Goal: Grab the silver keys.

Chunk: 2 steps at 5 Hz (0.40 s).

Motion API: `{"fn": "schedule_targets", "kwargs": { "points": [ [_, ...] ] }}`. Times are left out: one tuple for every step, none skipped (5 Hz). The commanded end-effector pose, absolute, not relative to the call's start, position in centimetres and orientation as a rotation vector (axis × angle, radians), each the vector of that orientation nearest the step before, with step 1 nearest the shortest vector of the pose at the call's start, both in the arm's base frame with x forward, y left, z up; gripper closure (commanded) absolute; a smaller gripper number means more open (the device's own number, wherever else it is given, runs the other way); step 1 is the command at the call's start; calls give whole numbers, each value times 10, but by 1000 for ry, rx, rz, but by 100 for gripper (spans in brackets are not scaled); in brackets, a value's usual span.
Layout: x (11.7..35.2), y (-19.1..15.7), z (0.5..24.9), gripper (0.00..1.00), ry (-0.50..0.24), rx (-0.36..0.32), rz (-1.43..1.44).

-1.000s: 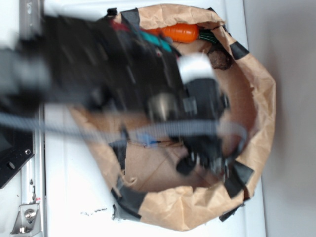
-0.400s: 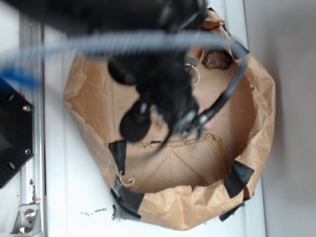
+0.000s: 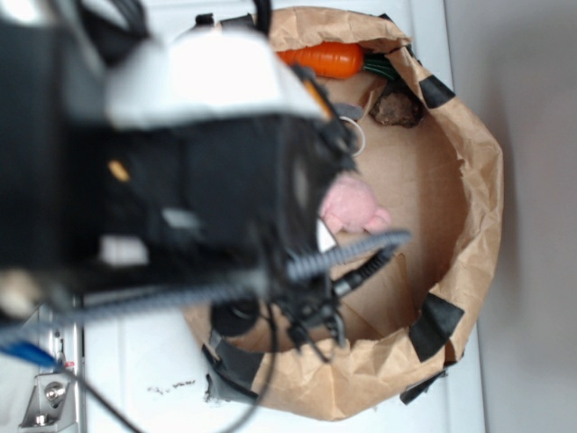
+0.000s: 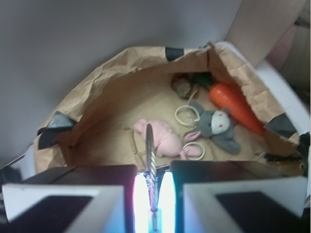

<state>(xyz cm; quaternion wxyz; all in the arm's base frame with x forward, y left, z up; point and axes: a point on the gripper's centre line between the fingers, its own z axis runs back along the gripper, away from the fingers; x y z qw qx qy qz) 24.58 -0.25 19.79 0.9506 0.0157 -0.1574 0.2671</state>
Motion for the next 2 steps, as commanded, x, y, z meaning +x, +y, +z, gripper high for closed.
{"fn": "schedule_targets", "kwargs": {
  "points": [
    [260,4,209,100,-327,101,607],
    [262,1,200,100,-382,150,611]
  ]
}}
